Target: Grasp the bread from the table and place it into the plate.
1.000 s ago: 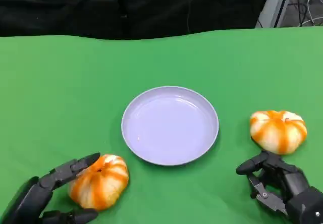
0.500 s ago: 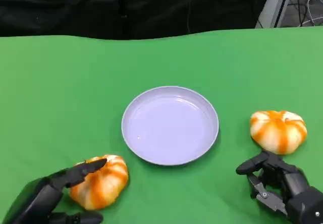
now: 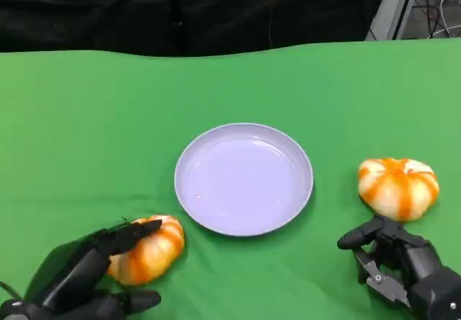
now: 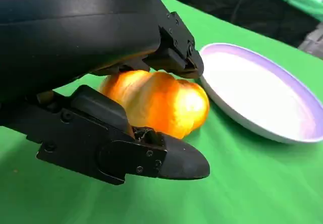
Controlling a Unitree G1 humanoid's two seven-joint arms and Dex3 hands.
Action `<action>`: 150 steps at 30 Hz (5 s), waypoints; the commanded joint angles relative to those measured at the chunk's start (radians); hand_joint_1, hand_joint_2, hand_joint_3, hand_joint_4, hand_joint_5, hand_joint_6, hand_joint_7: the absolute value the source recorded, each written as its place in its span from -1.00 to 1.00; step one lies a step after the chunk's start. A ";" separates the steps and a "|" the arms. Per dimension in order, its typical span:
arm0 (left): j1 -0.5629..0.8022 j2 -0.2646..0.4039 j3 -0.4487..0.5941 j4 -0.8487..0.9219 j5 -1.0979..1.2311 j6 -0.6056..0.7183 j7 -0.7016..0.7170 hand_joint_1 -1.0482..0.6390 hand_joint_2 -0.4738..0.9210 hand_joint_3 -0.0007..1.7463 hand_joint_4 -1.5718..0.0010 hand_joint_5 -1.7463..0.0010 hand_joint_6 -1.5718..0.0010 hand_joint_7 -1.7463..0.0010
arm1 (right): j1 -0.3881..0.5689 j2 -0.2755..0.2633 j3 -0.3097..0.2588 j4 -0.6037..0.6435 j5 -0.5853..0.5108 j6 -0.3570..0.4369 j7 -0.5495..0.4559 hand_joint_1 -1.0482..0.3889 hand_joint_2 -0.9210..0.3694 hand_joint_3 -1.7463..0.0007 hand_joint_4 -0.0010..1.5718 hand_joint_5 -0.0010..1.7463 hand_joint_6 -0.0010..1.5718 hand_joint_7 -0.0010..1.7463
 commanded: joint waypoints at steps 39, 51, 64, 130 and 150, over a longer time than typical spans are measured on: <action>0.011 -0.021 -0.080 -0.028 0.051 0.182 0.196 0.19 0.72 -0.35 -0.62 -0.04 -0.93 0.79 | 0.019 -0.015 0.000 -0.015 0.004 0.030 0.002 0.02 -1.00 0.51 -0.13 1.00 -0.09 0.44; 0.014 -0.020 -0.085 -0.017 0.057 0.142 0.272 0.13 0.47 0.12 -0.33 -0.63 -0.43 -0.13 | 0.014 -0.010 0.000 -0.010 0.002 0.029 -0.003 0.03 -1.00 0.51 -0.14 1.00 -0.08 0.44; 0.051 -0.013 -0.051 -0.109 0.078 0.084 0.384 0.12 0.40 0.26 -0.36 -0.57 -0.42 -0.03 | 0.009 -0.008 0.000 0.000 0.004 0.031 -0.002 0.04 -1.00 0.51 -0.14 1.00 -0.09 0.44; -0.333 -0.119 -0.219 0.043 0.238 -0.040 0.520 0.14 0.33 0.28 -0.01 -1.00 -0.12 -0.53 | -0.009 0.000 0.033 0.031 -0.012 0.025 -0.044 0.03 -1.00 0.51 -0.15 1.00 -0.08 0.41; -0.509 -0.176 -0.311 0.309 0.272 -0.033 0.593 0.17 0.42 0.09 0.05 -1.00 0.03 -0.73 | -0.001 0.010 0.043 0.014 -0.013 0.039 -0.045 0.01 -1.00 0.51 -0.10 1.00 -0.09 0.41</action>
